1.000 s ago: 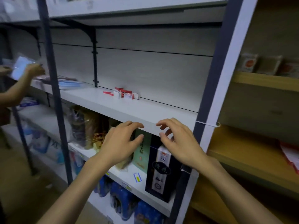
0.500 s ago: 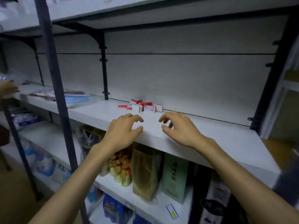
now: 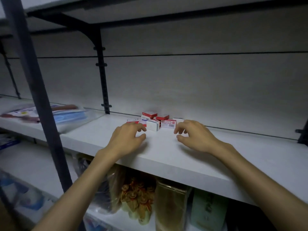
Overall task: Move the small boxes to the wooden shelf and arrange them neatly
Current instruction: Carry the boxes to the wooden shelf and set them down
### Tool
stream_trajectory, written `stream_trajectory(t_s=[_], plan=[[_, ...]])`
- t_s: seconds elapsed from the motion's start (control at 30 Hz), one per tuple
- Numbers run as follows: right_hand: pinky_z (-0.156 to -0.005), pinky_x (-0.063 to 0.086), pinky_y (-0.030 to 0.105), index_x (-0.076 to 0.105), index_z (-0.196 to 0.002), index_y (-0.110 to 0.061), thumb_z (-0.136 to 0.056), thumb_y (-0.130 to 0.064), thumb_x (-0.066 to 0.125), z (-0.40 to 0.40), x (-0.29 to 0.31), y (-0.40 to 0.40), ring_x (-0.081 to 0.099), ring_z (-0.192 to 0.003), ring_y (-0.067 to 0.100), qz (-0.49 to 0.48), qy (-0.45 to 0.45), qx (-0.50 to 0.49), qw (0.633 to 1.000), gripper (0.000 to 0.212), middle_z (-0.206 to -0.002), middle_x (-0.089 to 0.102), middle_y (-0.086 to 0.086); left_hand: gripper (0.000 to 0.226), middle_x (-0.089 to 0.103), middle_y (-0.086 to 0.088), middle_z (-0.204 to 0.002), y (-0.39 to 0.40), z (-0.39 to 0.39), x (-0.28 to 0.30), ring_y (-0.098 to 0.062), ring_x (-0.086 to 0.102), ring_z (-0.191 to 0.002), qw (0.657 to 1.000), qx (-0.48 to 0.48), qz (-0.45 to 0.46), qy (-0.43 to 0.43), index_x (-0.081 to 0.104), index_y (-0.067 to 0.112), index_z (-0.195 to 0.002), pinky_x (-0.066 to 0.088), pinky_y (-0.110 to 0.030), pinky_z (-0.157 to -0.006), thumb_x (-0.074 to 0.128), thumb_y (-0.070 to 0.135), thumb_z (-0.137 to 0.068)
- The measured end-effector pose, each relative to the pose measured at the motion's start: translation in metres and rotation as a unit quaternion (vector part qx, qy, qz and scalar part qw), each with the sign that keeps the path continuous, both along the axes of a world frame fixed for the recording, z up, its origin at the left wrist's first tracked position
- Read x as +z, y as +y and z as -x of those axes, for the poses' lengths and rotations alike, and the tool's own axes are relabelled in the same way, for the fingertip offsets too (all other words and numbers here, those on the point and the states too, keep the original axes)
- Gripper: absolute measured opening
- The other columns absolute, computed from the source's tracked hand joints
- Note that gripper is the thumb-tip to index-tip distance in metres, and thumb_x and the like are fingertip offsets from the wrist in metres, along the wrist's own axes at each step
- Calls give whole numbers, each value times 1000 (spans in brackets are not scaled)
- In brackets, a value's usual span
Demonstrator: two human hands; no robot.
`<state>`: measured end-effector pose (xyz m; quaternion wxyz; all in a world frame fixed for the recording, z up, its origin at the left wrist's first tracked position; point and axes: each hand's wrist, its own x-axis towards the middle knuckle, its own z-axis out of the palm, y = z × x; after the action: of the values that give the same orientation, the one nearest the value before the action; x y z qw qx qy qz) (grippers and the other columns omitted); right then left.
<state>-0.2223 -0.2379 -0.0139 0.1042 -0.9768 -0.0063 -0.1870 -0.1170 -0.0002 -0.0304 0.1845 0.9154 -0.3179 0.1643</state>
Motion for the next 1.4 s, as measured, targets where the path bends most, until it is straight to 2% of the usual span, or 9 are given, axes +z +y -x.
stream_trajectory(t_s=[0.33, 0.47, 0.63, 0.77, 0.87, 1.0, 1.1, 1.23, 1.4], plan=[[-88, 47, 36, 59, -124, -22, -87, -23, 60, -70, -8, -5, 54, -112, 25, -13, 28, -140, 990, 36, -118, 57, 3, 65, 45, -6, -142, -37, -108, 4, -28, 45, -128, 983, -97, -146, -58, 31, 31, -153, 40, -45, -104, 54, 34, -92], [-84, 48, 38, 51, -134, -20, -88, -19, 56, -91, -18, -1, 54, -112, 30, -12, 26, -180, 983, 47, -120, 52, 8, 58, 50, -5, -138, -37, -132, -6, -28, 49, -123, 977, -135, -143, -76, 46, 26, -143, 41, -42, -98, 58, 39, -88], [-87, 51, 41, 43, -144, -20, -89, -22, 57, -103, -32, 1, 51, -116, 31, -5, 21, -192, 981, 57, -125, 47, 10, 38, 59, 6, -118, -30, -141, -16, -18, 55, -104, 976, -212, -23, -48, 55, 24, -112, 37, -30, -76, 70, 37, -79], [-87, 51, 41, 46, -142, -18, -90, -24, 58, -104, -41, -1, 51, -118, 31, 2, 5, -193, 981, 54, -127, 49, 10, 37, 58, 15, -103, -26, -134, -17, -12, 55, -95, 962, -272, 4, 38, 49, 31, -98, 47, -32, -76, 74, 32, -71], [-82, 46, 35, 48, -138, -20, -92, -28, 59, -104, -45, -2, 52, -117, 27, -15, -13, -190, 982, 49, -126, 51, 6, 50, 57, 19, -104, -27, -130, -20, -9, 56, -96, 959, -275, -14, 67, 49, 35, -103, 48, -32, -80, 73, 60, -68], [-75, 41, 31, 51, -128, -23, -95, -38, 59, -104, -48, -2, 56, -107, 21, -23, -39, -186, 982, 37, -118, 55, 0, 73, 57, 16, -102, -29, -128, -18, -6, 54, -91, 968, -234, -71, 60, 55, 33, -109, 49, -31, -78, 52, 92, -66], [-71, 49, 34, 54, -111, -24, -94, -37, 61, -106, -46, -3, 60, -91, 19, -32, -59, -187, 980, 23, -106, 61, -1, 64, 56, 11, -98, -30, -128, -19, -10, 52, -90, 966, -242, -85, 38, 59, 30, -108, 45, -30, -73, 51, 85, -75], [-64, 49, 33, 55, -94, -23, -82, -26, 67, -101, -40, -3, 60, -79, 18, -67, -64, -193, 977, 18, -93, 63, -4, 63, 56, 10, -120, -28, -134, -21, -12, 52, -107, 958, -274, -57, 64, 47, 40, -137, 47, -35, -88, 65, 51, -78], [-73, 51, 35, 51, -90, -27, -71, -25, 71, -93, -35, -3, 58, -90, 19, -83, 7, -182, 980, 28, -100, 58, -8, 52, 60, 11, -106, -28, -136, -21, -11, 54, -98, 968, -237, -61, 53, 63, 32, -114, 48, -36, -84, 60, 71, -80]])
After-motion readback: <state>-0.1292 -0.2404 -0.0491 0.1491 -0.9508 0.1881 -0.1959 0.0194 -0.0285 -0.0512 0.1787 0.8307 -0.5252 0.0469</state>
